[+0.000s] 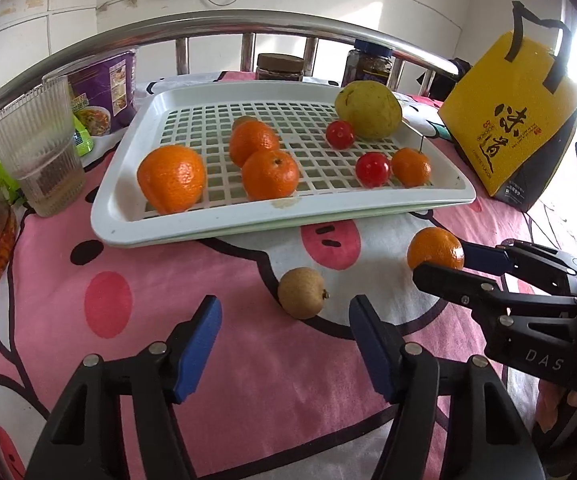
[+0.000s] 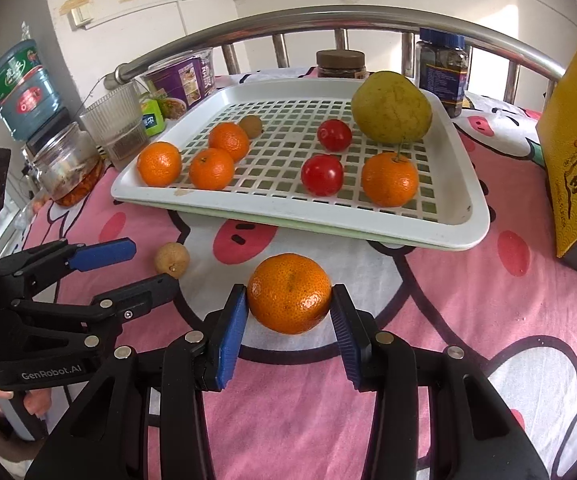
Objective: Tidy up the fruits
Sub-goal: 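Grasp a brown kiwi with the left tool while the right tool grasps a tangerine, then carry the kiwi and tangerine into the tray and open both tools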
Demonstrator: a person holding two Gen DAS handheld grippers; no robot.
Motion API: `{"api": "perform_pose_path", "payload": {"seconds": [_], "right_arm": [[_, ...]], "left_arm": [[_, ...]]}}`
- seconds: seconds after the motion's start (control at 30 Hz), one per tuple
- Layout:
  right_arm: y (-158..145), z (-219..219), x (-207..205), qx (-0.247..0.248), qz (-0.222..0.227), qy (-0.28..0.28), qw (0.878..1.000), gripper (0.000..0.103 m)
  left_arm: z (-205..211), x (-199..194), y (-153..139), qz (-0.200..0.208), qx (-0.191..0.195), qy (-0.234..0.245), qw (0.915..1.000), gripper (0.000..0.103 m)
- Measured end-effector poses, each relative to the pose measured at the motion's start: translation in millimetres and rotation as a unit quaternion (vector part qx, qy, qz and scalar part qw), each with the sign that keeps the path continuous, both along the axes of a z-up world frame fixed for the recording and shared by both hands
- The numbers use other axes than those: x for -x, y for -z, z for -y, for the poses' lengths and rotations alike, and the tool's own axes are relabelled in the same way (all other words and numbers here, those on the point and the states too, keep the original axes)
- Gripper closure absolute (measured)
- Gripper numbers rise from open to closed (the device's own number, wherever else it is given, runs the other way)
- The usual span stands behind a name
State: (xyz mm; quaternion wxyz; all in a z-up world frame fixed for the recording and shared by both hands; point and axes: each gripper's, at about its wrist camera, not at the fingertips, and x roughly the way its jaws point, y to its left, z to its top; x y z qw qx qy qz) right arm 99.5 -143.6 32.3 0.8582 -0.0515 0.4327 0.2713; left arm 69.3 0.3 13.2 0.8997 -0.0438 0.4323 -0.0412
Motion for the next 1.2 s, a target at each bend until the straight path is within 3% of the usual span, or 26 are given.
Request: {"api": "perform_pose_path", "payload": {"seconds": [0.1,0.17,0.3,0.37,0.67,1.2], "right_arm": [[0,6,-1,-0.006,-0.004,0.009,1.000,0.062],[0,7,-2,-0.006,-0.005,0.012,1.000,0.062],[-2,7,0,-0.009,-0.002,0.010,1.000,0.062],[-2,6,0,-0.009,-0.002,0.009,1.000,0.062],[-3,6,3,-0.011,0.001,0.006,1.000,0.062],[-16,16,10,-0.040,0.019,0.010,0.999,0.062]], "left_arm": [[7,-6,1,-0.003,-0.011,0.002,0.9999,0.040],[10,-10,2,-0.007,-0.008,0.006,0.9999,0.052],[15,-12,3,-0.003,-0.022,0.009,0.9997,0.062],[15,-13,3,-0.001,-0.027,0.008,0.9996,0.074],[15,-6,1,0.003,-0.020,0.015,0.9997,0.074],[9,12,-30,0.050,0.004,0.011,0.9987,0.074]]}}
